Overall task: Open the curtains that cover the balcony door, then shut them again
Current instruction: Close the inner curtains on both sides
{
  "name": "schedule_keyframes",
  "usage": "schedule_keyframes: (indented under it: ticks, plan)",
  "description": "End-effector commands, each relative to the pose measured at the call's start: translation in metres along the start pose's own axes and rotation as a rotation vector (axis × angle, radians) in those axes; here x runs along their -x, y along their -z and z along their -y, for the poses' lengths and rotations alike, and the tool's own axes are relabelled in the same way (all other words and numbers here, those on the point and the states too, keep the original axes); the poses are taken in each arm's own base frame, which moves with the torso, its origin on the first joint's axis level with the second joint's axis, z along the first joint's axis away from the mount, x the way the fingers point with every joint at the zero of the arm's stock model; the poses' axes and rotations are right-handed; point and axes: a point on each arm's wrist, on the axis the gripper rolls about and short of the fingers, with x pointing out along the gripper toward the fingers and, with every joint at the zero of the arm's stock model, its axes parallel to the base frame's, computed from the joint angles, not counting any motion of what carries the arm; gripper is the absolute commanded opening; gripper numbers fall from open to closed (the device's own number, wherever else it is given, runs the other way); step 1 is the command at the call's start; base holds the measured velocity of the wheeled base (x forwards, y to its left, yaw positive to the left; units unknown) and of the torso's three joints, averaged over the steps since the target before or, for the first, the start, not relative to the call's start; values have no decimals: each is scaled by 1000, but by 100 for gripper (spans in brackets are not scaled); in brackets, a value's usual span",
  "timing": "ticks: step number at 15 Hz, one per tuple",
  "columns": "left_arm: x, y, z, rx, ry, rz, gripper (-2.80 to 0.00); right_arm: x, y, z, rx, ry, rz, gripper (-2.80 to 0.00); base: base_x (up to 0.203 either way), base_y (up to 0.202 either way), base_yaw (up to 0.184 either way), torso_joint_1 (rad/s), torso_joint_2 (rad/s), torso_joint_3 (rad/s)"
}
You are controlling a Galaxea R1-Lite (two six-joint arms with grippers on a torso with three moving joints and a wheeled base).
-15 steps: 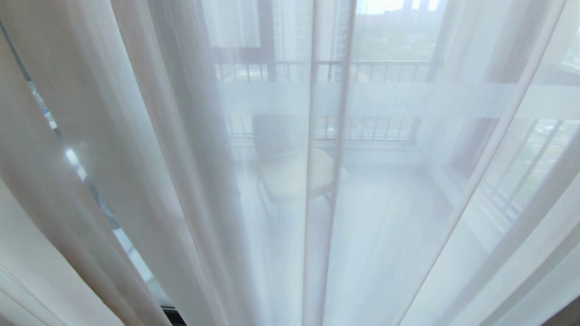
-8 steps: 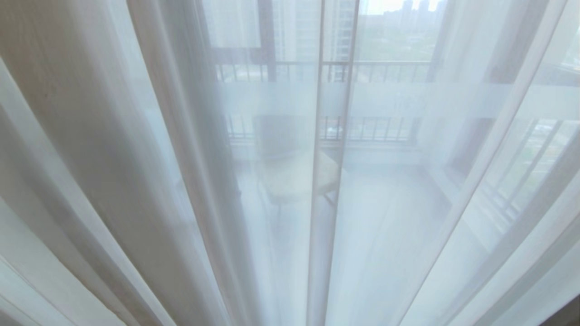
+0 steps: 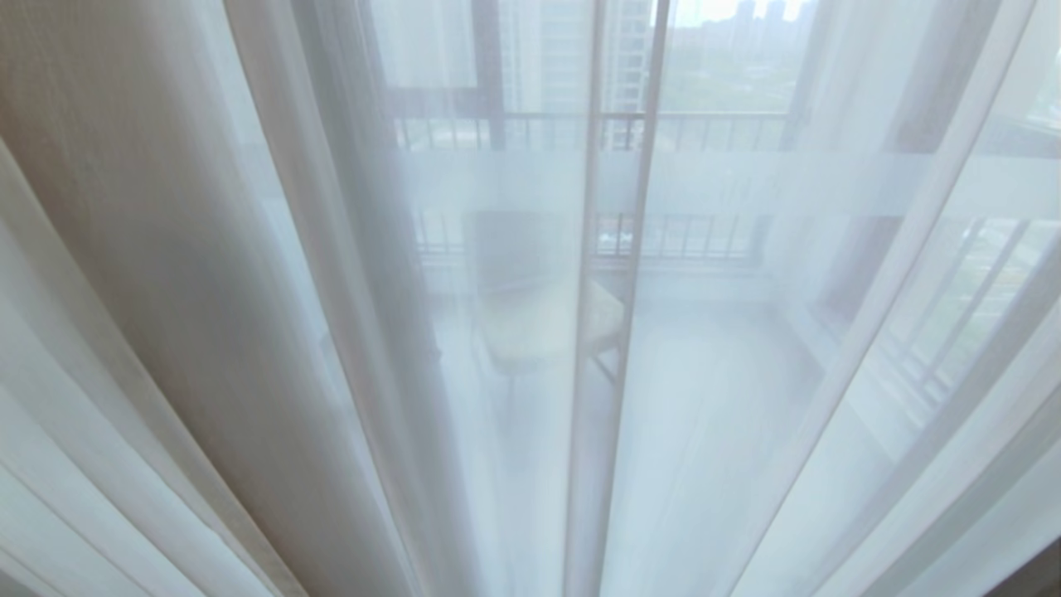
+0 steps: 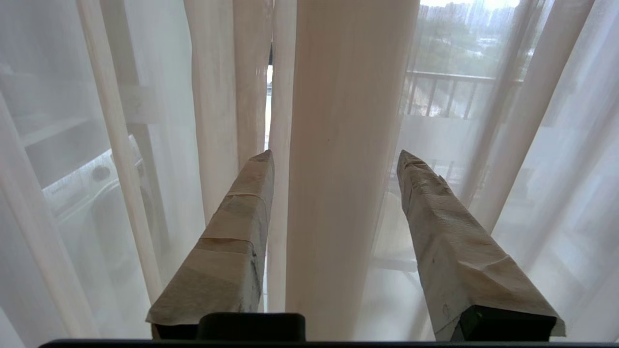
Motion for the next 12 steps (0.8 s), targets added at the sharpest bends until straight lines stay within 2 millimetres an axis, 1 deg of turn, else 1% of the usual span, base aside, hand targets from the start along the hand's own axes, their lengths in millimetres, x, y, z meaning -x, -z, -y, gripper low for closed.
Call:
schedule_keyframes:
  ticks: [1,2,6,10,12]
  plan:
    - [-1,2,0,-2,-2,-10,-280,0,0,0,1,-1,0,-280,0,0,0,0,0,0]
    - [-1,3,0,-4,-2,-16,-280,0,0,0,1,-1,0,-280,0,0,0,0,0,0]
    - [-11,17,3,-21,4,-79,-280,0,0,0,1,-1,0,-280,0,0,0,0,0,0]
    - [-23,22,7,-33,10,-125,-280,0,0,0,1,-1,0,-280,0,0,0,0,0,0]
    - [-25,27,7,-42,16,-147,-280,0,0,0,1,-1,0,-280,0,0,0,0,0,0]
